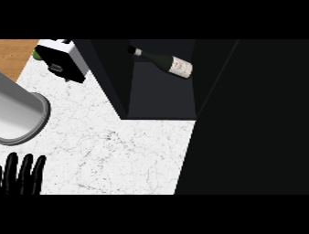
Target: Pick up the wine, place it into the cabinet and close the cabinet
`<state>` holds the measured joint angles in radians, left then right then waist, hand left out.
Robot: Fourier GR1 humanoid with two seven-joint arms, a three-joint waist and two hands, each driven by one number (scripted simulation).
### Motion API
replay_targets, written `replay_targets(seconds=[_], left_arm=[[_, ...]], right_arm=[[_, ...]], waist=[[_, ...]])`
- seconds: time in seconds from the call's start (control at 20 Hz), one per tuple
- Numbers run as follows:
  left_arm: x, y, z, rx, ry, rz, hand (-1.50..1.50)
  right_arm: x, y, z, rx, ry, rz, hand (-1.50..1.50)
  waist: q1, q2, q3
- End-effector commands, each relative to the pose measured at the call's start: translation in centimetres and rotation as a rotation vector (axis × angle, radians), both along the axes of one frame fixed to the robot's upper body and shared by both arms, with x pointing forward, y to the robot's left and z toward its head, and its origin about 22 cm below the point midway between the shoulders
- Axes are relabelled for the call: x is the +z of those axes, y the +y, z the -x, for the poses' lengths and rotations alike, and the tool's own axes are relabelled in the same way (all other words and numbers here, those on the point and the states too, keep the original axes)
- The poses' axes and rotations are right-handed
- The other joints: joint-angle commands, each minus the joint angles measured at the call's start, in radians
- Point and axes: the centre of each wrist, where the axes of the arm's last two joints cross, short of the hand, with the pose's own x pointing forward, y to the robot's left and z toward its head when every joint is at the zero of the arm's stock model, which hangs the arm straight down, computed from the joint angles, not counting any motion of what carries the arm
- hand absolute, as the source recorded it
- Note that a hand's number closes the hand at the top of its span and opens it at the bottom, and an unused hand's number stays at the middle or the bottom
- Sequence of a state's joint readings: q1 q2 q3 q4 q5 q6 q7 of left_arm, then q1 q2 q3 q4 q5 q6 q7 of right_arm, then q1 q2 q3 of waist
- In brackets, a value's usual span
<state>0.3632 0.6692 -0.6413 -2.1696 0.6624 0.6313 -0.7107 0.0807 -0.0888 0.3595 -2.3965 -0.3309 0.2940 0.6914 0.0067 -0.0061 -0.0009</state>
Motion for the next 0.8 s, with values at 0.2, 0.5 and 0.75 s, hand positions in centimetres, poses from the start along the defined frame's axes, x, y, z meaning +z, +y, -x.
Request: replay_targets(seconds=[0.2,0.5,0.75], left_arm=[[1.1,3.4,-0.5,0.030,0.018,0.015,-1.50],[0.5,7.1,-0.4,0.044,-0.002,-0.037,-1.50],[1.7,8.9,-0.5,0.025,0.014,-0.016,-1.50]], right_arm=[[2.8,1.5,4.8,0.180,-0.082,-0.048,1.50],[2.9,3.8,5.5,0.185,-0.075,-0.081,1.50],[2.1,7.7,5.7,0.177,-0.062,-0.103,1.50]], waist=[[-0.011,0.000,0.000],[-0.009,-0.004,-0.001],[-0.003,-0.007,-0.002]])
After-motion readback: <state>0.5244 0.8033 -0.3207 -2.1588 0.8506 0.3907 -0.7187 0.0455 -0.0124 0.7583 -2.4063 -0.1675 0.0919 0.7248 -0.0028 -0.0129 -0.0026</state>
